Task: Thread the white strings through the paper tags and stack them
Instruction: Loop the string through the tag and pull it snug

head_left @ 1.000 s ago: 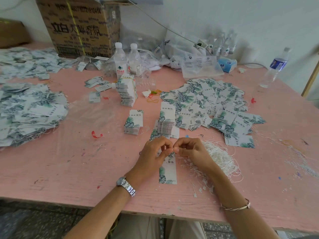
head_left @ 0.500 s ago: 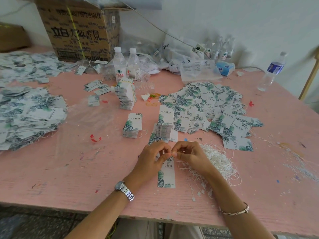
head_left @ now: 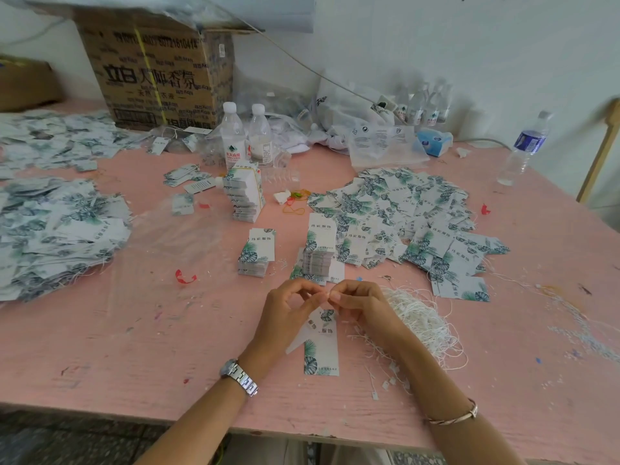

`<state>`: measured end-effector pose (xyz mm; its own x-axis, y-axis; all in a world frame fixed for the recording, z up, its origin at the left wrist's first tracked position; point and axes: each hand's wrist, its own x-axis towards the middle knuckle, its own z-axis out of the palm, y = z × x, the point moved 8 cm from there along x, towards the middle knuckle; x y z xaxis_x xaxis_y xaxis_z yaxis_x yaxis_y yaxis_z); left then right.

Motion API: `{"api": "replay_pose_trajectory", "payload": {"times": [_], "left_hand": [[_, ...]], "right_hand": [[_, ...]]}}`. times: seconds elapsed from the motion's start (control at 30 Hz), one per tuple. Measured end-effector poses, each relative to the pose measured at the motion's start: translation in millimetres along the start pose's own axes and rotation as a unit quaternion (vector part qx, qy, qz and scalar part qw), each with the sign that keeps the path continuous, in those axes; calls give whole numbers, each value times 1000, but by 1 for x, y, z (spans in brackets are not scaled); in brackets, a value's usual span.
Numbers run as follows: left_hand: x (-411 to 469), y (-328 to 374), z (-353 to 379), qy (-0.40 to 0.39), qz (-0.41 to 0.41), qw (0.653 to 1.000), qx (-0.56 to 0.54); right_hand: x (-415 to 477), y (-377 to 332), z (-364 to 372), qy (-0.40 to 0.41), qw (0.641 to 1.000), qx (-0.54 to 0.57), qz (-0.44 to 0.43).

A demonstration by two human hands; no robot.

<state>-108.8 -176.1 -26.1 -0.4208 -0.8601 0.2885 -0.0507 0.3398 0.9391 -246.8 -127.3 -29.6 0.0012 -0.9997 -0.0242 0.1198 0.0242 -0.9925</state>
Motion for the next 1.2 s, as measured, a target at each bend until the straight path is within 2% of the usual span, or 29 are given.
{"api": "replay_pose_trajectory", "payload": {"times": [0.27,0.4,0.5,0.6,0.77,0.87,1.03,1.2], "left_hand": [[-2,1,-4,16,1,1000,0],[-6,7,-12,60,40,991,111],[-5,4,-9,46,20,987,154],[-5,2,-1,2,6,993,119],[-7,-9,14,-86,-81,993,-9],[-8,-8,16,-114,-76,990,-28],[-11,-15,21,-137,-112,981,-79],[-11,-17,20,-131,-103,982,-86]], "right_hand": [[0,0,1,-3,998,66,22],[1,1,-2,19,997,71,31],[2,0,-5,31,996,86,27],[4,-5,-6,24,991,129,12],[9,-16,-6,21,979,203,-14],[10,-22,-11,33,975,217,-30],[11,-23,-23,79,967,242,-26],[12,-18,-34,112,966,232,-17]]}}
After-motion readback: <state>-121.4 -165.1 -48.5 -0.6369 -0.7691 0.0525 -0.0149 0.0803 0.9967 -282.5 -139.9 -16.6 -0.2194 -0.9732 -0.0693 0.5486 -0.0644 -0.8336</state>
